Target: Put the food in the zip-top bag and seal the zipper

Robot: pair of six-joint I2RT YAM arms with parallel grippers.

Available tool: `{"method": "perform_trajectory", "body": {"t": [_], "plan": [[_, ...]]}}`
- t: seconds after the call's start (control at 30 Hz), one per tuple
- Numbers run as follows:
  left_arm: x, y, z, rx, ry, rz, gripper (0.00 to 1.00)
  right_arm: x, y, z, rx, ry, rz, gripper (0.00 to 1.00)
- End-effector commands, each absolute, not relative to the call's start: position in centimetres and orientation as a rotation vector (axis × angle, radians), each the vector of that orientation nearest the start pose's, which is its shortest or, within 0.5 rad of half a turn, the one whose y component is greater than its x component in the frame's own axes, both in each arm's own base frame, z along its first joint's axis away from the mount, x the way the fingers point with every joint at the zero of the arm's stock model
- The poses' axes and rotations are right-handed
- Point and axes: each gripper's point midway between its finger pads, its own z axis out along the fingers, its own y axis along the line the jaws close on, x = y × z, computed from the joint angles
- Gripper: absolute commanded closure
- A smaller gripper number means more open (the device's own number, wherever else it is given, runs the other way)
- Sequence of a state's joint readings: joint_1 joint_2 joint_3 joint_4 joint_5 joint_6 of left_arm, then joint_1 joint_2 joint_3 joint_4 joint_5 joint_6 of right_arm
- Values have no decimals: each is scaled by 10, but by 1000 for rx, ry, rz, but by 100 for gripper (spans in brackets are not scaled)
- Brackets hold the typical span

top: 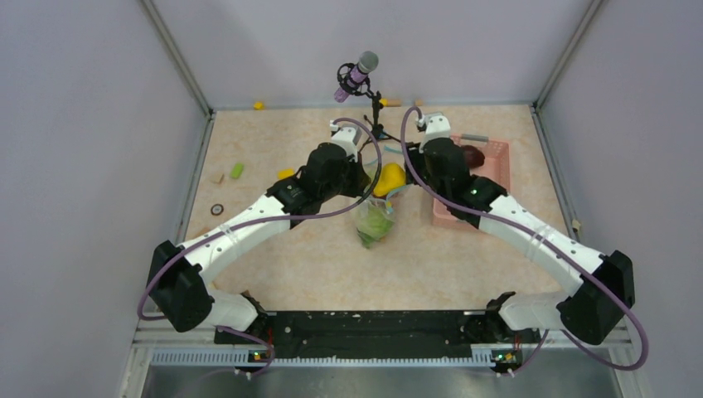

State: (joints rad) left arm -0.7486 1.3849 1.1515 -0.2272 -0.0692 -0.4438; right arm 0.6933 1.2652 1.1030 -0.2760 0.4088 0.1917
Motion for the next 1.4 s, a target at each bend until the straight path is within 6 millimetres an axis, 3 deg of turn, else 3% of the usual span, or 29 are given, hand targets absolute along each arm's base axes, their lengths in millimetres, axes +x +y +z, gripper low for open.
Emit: {"method": "perform_trajectory", "body": {"t": [0.0,0.13,0.27,0.37,0.57,0.8,0.93,1.13,1.23,1.37], "plan": [[318,-299,264,234,1967,-721,100,351,191,243,-136,1976,164,56],[319,-299,266,223,1959,-721,100,349,190,237,-151,1980,172,76],[320,-303,272,237,1941,-739,100,346,197,246,-194,1952,227,100],[320,-303,277,236,1925,-742,100,346,199,264,-210,1913,249,100],[334,-292,287,144,1931,-659,100,343,215,318,-296,1806,350,100],[347,-286,277,78,2000,-554,100,341,232,361,-358,1716,441,100],[355,-286,278,27,2021,-528,100,339,251,365,-409,1708,534,100],[364,-314,282,18,2036,-633,99,348,279,342,-461,1772,612,100],[368,-315,277,14,2067,-611,99,353,271,342,-433,1771,560,100],[367,-295,267,-12,2085,-518,99,361,234,345,-317,1764,381,100]]}}
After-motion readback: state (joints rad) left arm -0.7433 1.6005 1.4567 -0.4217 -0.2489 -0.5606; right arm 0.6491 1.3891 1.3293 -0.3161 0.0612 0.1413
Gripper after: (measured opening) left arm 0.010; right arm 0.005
